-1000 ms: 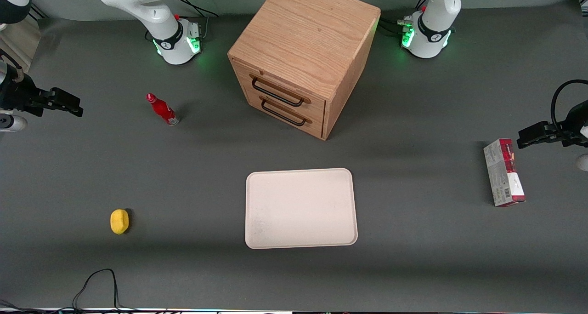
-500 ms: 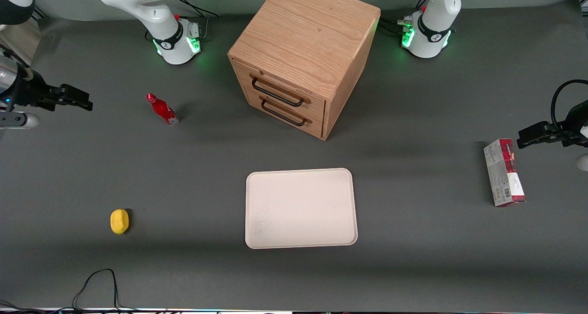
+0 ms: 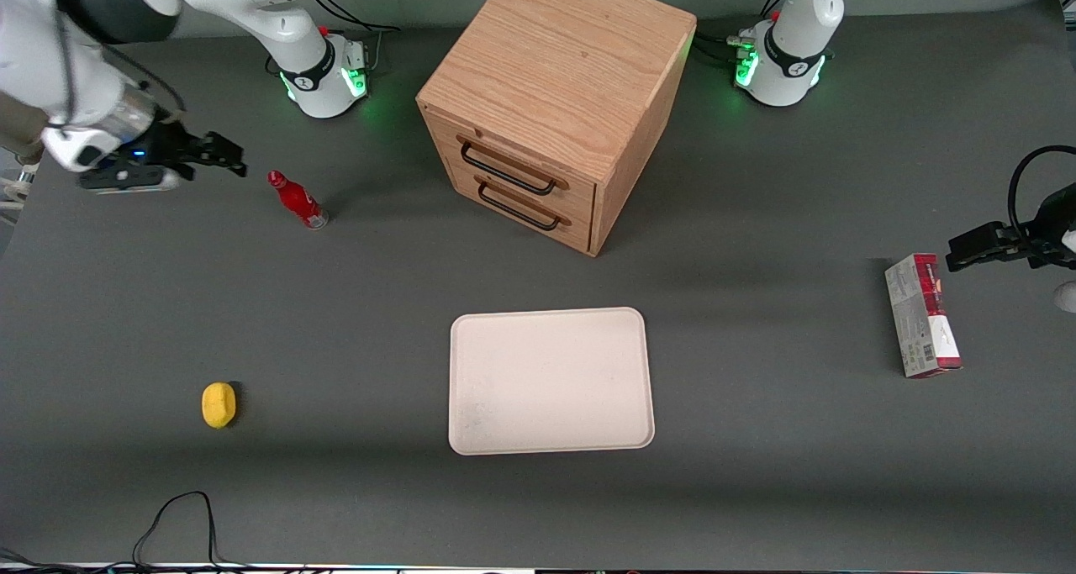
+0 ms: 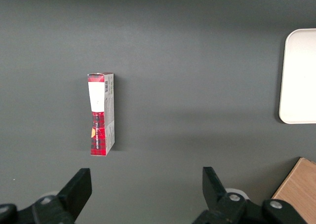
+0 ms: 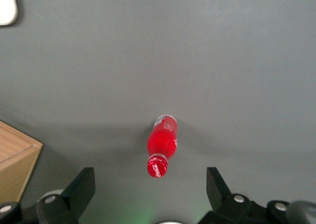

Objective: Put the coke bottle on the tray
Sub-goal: 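Move the right gripper, open, toward the red bottle lying on the table, then lower the right gripper around the red bottle's body and close it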

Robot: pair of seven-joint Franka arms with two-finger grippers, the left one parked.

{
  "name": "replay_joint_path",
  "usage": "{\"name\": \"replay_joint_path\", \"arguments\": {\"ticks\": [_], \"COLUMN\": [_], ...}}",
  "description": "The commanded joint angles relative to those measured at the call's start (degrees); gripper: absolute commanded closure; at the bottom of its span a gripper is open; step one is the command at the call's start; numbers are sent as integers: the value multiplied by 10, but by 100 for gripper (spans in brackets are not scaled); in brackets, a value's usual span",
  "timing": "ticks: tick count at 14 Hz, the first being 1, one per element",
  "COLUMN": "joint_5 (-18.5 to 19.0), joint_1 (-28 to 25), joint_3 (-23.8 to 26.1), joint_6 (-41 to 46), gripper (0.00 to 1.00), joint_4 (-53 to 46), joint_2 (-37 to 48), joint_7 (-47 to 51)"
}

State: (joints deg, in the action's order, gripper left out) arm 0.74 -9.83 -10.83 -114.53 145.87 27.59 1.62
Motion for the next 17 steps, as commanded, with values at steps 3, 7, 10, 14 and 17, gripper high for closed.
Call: {"name": "replay_joint_path", "arguments": {"ticks": [3,7,10,14,17], "joint_5": [1,10,11,10,9], "joint_1": [2,9,9,9,9], "joint_3": [-2,-2,-3,-3,-4], "joint_6": [-134,-180,-185,-196,-196], "gripper": [0,0,17,73,88], "joint_4": [139,170,170,167,165], "joint_2": [25,-6,-18,-38,-56], "joint_7": [-11,-10,-11,-10,-9]}}
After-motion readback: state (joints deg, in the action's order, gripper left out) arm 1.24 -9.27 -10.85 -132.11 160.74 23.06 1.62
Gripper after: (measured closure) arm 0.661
